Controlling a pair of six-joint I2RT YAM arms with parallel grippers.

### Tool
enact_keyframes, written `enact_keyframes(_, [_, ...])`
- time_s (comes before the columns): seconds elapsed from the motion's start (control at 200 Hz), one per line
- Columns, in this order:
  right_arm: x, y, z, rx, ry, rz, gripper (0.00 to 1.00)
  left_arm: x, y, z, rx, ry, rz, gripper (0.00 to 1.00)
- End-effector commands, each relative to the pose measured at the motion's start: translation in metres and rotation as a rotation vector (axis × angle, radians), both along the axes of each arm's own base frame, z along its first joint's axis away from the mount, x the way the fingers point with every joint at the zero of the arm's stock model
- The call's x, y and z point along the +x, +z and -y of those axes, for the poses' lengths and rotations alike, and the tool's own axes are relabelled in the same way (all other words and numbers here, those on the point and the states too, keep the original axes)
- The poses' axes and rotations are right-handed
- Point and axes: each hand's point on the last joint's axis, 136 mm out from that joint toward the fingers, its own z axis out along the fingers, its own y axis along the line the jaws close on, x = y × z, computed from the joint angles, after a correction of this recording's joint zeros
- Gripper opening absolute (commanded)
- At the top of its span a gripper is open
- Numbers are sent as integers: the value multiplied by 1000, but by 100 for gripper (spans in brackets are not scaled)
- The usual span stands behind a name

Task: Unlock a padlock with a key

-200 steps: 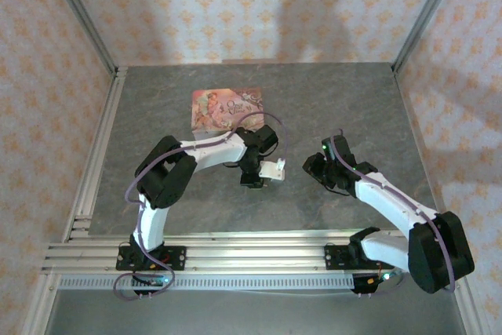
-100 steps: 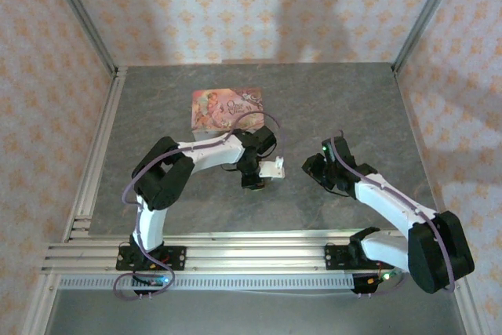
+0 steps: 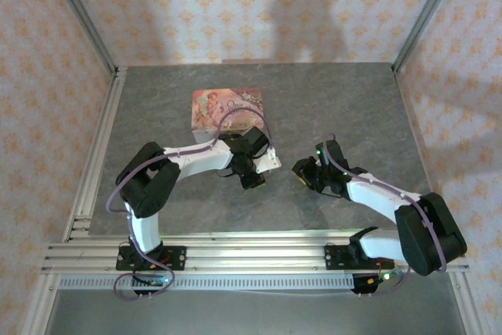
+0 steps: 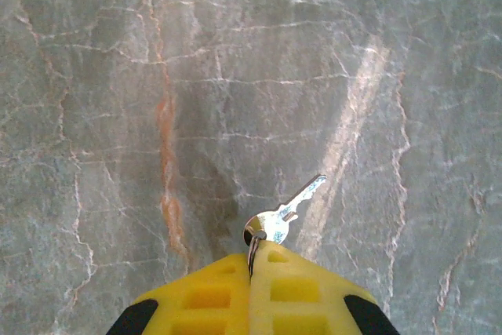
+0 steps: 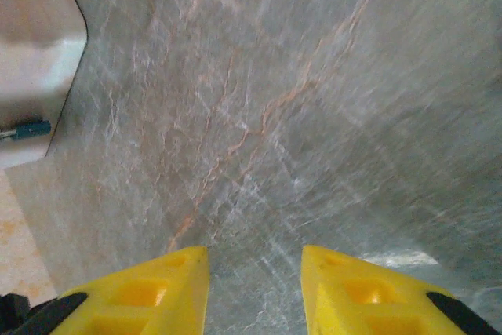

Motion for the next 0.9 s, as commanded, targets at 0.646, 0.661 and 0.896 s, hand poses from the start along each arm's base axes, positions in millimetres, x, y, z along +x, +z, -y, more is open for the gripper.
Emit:
enact_keyframes(0.646, [3, -18, -64, 197, -24, -103, 37, 14, 1, -10, -155, 296, -65, 0])
enact_keyframes(0.661, [3, -18, -64, 197, -22, -104, 37, 14, 1, -10, -158, 299, -68, 0])
enact_keyframes(0.896, [7, -10, -81, 239, 3, -85, 36, 13, 3, -8, -191, 324, -97, 0])
